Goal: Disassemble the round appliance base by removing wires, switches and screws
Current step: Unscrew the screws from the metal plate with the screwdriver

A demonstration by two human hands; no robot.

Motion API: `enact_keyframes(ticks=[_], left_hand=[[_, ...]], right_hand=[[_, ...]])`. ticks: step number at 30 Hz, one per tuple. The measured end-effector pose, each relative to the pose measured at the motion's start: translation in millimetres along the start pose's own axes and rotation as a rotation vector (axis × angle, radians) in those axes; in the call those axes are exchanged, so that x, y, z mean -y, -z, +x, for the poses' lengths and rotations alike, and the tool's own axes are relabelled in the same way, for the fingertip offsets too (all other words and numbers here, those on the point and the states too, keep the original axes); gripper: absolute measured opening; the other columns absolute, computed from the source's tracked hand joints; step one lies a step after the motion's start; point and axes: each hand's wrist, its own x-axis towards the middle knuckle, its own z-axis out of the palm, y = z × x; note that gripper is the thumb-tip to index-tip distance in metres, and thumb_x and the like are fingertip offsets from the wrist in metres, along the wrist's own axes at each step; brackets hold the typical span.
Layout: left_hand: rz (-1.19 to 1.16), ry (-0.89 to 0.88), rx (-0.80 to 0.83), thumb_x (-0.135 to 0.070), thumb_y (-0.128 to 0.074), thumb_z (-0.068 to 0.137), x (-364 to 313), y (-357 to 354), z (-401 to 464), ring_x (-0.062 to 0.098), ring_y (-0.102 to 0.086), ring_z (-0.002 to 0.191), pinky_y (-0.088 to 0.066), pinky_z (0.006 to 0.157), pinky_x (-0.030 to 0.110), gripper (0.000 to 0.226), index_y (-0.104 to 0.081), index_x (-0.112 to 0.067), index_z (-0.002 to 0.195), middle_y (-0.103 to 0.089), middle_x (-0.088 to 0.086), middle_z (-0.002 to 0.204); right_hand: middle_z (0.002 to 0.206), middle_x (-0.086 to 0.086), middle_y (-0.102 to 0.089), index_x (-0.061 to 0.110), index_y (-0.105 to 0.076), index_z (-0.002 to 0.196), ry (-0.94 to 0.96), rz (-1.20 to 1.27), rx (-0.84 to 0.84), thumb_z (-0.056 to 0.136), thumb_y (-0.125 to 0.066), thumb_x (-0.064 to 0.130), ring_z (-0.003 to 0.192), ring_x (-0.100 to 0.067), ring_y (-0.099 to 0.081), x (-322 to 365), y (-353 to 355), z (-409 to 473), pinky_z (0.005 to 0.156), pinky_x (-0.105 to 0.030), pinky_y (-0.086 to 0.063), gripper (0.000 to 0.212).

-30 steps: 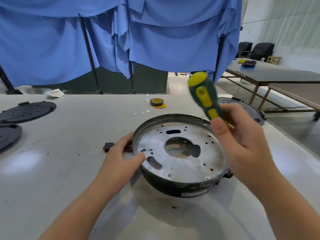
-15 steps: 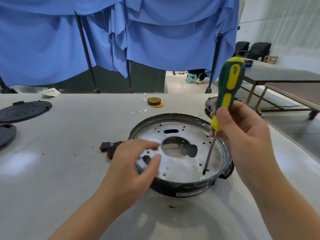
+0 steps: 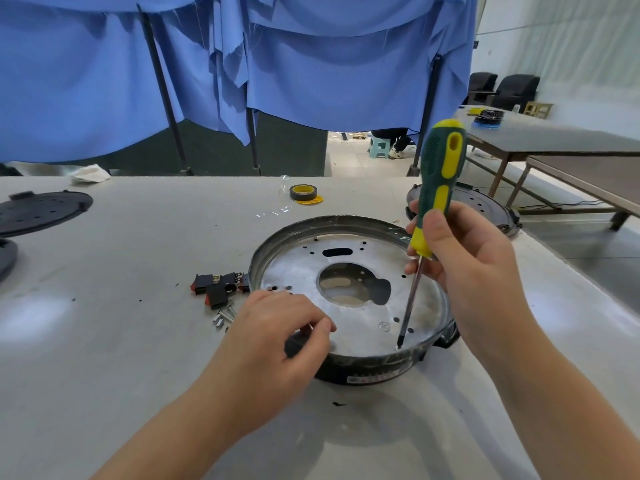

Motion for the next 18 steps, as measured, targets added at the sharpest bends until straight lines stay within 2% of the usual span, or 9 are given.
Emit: enact_keyframes(ticks=[7, 13, 18], left_hand=[[0.004, 0.003, 0.014, -0.035, -0.045, 0.088, -1, 1, -1, 0.003, -0.06, 0.072, -0.039, 0.081, 0.027, 0.027, -0.065, -0.029, 0.072, -0.065, -0.018, 0.071], [0.01, 0.01, 0.031, -0.037, -0.044, 0.088, -1, 2, 0, 0.004, -0.06, 0.073, -0.038, 0.081, 0.027, 0.028, -0.065, -0.029, 0.072, -0.065, -0.017, 0.071], [0.027, 0.017, 0.052, -0.039, -0.044, 0.087, -5, 5, 2, 0.004, -0.061, 0.075, -0.038, 0.082, 0.026, 0.027, -0.064, -0.029, 0.072, -0.065, -0.018, 0.073]], right_hand=[[0.078, 0.005, -0.065, 0.016, -0.063, 0.104, -0.01, 0.032, 0.05, 0.082, -0.048, 0.035, 0.07, -0.01, -0.06, -2, 2, 0, 0.056, -0.021, -0.052, 0.033], [0.088, 0.002, -0.072, 0.017, -0.062, 0.108, -0.02, 0.005, 0.278, 0.086, -0.045, 0.03, 0.082, -0.015, -0.069, 7, 9, 1, 0.066, -0.024, -0.056, 0.031], [0.089, 0.001, -0.075, 0.016, -0.066, 0.101, 0.019, 0.002, 0.337, 0.083, -0.056, 0.025, 0.088, -0.016, -0.071, 12, 12, -2, 0.072, -0.024, -0.057, 0.023]])
